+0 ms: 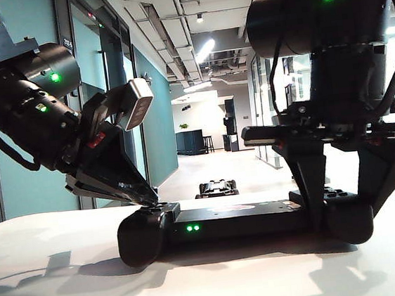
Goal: Push the left joystick on the remote control sitting on the white table forward to make the robot dog walk in a straight line until it approaches the door.
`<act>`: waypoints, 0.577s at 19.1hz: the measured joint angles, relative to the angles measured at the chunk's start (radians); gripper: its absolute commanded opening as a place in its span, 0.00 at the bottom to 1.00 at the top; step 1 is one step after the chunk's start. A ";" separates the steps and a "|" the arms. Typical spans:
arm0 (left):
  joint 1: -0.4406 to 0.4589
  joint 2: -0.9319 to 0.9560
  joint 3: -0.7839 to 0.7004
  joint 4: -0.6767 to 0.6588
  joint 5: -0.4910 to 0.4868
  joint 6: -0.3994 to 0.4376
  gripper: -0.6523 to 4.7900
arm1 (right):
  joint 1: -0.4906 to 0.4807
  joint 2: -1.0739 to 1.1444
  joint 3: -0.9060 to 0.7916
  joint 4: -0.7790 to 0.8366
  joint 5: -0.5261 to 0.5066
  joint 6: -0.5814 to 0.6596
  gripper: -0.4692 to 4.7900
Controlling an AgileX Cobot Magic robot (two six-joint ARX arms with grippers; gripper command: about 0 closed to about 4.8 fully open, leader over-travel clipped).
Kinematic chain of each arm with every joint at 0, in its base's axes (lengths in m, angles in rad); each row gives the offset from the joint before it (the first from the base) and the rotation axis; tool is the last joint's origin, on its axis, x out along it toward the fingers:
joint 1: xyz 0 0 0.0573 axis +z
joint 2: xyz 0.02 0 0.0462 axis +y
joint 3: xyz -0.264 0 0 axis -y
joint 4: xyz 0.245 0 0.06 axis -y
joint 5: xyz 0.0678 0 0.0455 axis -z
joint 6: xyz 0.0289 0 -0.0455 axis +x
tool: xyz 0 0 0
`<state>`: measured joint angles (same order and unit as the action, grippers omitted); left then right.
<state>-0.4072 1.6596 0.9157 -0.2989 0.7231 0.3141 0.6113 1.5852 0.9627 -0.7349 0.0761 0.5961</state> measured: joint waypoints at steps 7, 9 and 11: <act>0.000 0.010 0.000 0.051 -0.008 -0.038 0.11 | -0.001 0.000 0.000 0.001 0.002 0.003 0.46; 0.000 0.010 0.000 0.052 -0.011 -0.038 0.11 | -0.001 0.000 0.000 0.001 0.002 0.003 0.46; 0.000 0.010 0.000 0.053 -0.021 -0.039 0.11 | -0.001 0.000 0.000 0.001 0.002 0.003 0.46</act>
<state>-0.4076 1.6699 0.9157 -0.2459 0.7025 0.2756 0.6106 1.5852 0.9627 -0.7338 0.0784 0.5995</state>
